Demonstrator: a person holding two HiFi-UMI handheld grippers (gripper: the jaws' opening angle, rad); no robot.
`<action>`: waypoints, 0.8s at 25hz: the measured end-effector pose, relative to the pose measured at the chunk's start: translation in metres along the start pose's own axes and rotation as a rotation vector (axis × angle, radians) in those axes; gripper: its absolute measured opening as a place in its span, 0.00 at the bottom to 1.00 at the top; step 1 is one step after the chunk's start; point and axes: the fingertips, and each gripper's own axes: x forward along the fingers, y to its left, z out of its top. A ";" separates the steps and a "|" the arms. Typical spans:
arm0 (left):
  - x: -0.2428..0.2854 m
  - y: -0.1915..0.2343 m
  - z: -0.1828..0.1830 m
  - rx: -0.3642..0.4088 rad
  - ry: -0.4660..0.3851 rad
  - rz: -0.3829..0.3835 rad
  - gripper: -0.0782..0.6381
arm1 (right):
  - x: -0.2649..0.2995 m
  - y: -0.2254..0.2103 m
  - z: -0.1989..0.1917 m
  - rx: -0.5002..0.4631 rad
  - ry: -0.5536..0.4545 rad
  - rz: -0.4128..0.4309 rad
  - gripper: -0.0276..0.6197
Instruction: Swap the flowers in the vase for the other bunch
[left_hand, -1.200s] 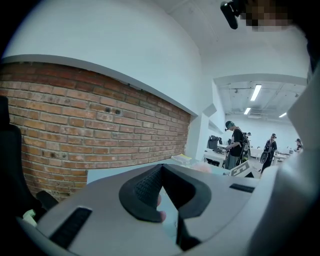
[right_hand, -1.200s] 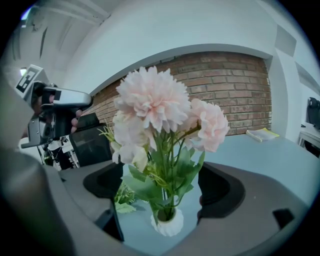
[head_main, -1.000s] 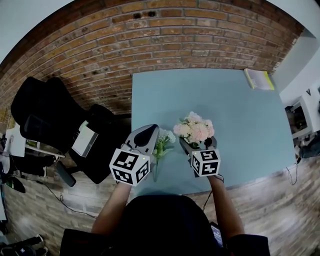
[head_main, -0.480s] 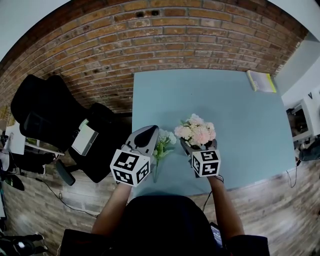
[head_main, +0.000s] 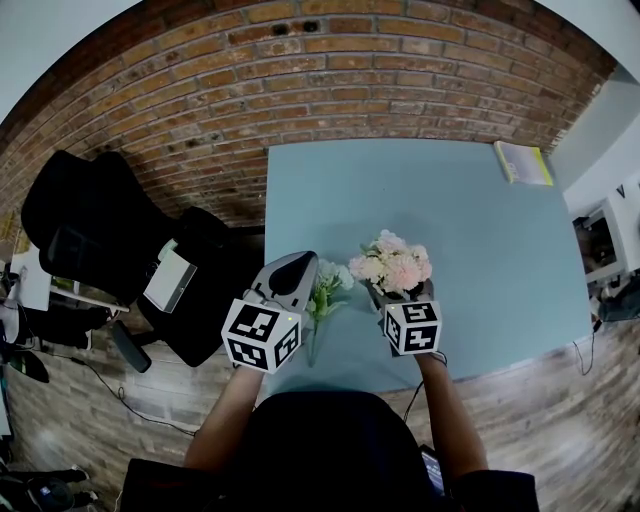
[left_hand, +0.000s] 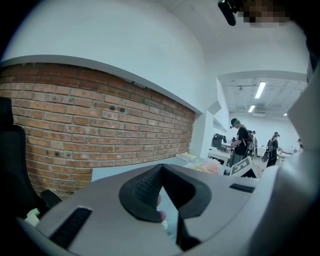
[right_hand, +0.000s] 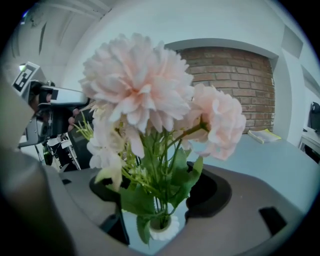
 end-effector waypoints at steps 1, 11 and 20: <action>0.000 0.000 -0.001 0.001 0.001 0.001 0.11 | 0.000 0.000 0.000 0.000 0.001 -0.002 0.58; 0.001 -0.001 -0.003 0.002 0.004 -0.006 0.11 | -0.003 -0.002 0.001 -0.006 0.002 -0.017 0.47; -0.002 0.001 -0.001 0.009 0.000 -0.013 0.11 | -0.008 -0.001 0.004 -0.006 0.003 -0.032 0.41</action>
